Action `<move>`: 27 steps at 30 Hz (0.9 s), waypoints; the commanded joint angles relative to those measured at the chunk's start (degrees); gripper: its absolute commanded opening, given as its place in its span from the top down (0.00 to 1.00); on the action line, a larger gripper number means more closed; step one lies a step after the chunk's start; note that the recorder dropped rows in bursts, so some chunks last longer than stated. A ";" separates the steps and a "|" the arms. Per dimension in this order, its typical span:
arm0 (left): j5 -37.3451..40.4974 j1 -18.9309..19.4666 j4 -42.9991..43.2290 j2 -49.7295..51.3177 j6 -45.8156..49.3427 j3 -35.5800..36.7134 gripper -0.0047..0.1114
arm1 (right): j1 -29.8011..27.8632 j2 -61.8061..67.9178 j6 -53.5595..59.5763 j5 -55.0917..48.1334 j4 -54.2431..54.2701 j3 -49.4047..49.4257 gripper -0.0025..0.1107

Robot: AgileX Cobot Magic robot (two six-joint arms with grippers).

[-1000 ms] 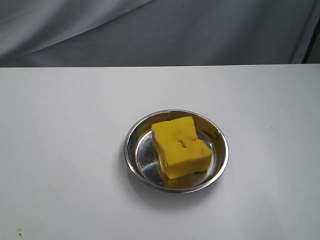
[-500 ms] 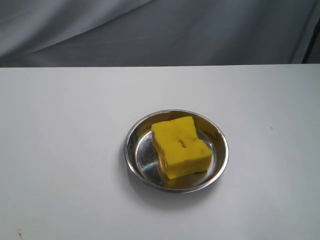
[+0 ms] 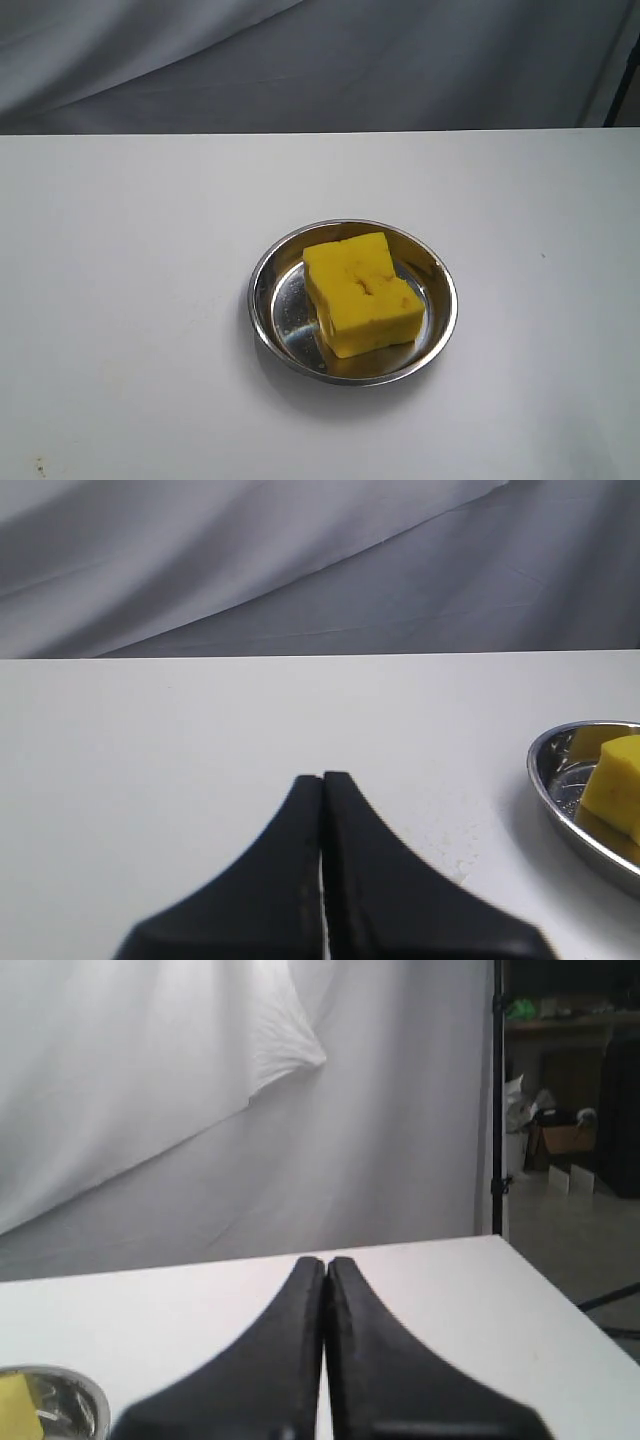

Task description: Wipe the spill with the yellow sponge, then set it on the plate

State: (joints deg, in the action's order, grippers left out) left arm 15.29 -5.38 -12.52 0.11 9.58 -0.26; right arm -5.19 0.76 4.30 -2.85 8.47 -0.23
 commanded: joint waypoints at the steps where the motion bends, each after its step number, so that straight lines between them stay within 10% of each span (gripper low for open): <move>1: -0.20 -0.26 -0.23 -0.11 -0.26 0.26 0.96 | 0.12 -0.17 0.12 -4.36 0.88 0.23 0.98; 27: -0.20 -0.26 -0.23 -0.11 -0.37 0.26 0.96 | 0.12 -0.61 -0.17 -15.46 -2.97 0.23 0.98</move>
State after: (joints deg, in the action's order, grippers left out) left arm 15.38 -5.38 -12.52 0.11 9.58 -0.26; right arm -5.19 0.48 4.30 -18.31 6.03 -0.22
